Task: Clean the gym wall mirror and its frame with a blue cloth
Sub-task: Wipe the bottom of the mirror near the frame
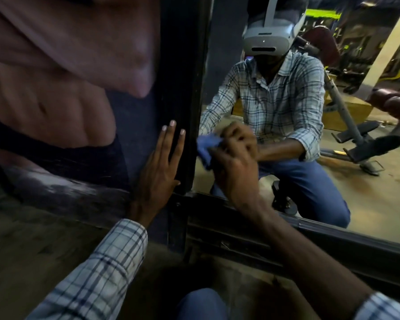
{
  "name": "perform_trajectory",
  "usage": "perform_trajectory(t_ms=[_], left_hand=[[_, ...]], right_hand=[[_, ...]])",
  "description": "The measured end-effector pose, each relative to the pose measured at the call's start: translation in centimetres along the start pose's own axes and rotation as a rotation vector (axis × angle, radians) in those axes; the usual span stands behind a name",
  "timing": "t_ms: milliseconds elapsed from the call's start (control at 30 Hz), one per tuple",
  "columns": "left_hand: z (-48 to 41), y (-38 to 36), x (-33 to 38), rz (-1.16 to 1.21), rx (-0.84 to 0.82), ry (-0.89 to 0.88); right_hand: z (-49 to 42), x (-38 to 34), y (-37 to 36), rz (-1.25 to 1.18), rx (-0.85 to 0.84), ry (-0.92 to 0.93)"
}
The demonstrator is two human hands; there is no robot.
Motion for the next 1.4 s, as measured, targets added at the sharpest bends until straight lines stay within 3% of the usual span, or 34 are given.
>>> perform_trajectory(t_ms=[67,100,233,300,367,467,600,667,767,833,1100,1233,1400], left_hand=[[0.1,0.0,0.4,-0.031,-0.014,0.008],[0.1,0.0,0.5,-0.028,-0.013,0.009],[0.1,-0.3,0.7,-0.003,0.005,0.022],[0.2,-0.5,0.8,-0.013,-0.011,0.009],[0.4,-0.5,0.9,-0.007,-0.016,-0.014],[0.3,-0.4,1.4,0.019,0.002,-0.053],[0.1,-0.9,3.2,0.005,0.068,-0.102],[0.1,-1.6,4.3,-0.006,0.108,-0.111],[0.3,-2.4,6.0,-0.042,0.232,-0.155],[0.5,-2.8,6.8,-0.075,0.274,-0.196],[0.4,-3.8,7.1,-0.080,0.237,-0.168],[0.3,-4.1,7.7,-0.010,0.213,-0.175],[0.2,-4.3,7.5,0.049,0.172,-0.153]], right_hand=[[-2.2,1.4,1.9,0.050,0.126,-0.035],[-1.8,1.7,1.3,0.045,0.089,-0.033],[7.2,-0.4,-6.6,-0.049,-0.367,0.094],[9.8,-0.4,-8.1,-0.052,-0.516,0.064],[8.8,-0.1,-6.9,-0.038,-0.465,0.090],[4.5,0.5,-1.7,-0.004,-0.190,0.117],[1.0,5.3,5.5,0.088,0.179,-0.072],[2.5,5.7,5.0,0.103,0.127,-0.086],[8.7,3.4,-0.4,0.060,-0.220,0.029],[12.0,3.0,-3.1,-0.009,-0.381,0.003],[12.4,2.4,-4.5,-0.066,-0.379,-0.111],[13.9,5.3,-0.4,-0.088,-0.195,-0.306],[19.9,10.5,6.9,-0.192,0.350,-0.814]])
Point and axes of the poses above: each hand's wrist, its own z-axis away from the middle knuckle, its own y-axis out of the back of the hand, x = y × z, the point moved 6 cm from there along -z, towards the middle knuckle, and after that the axes turned 4 degrees about y, right-handed, at the moved point
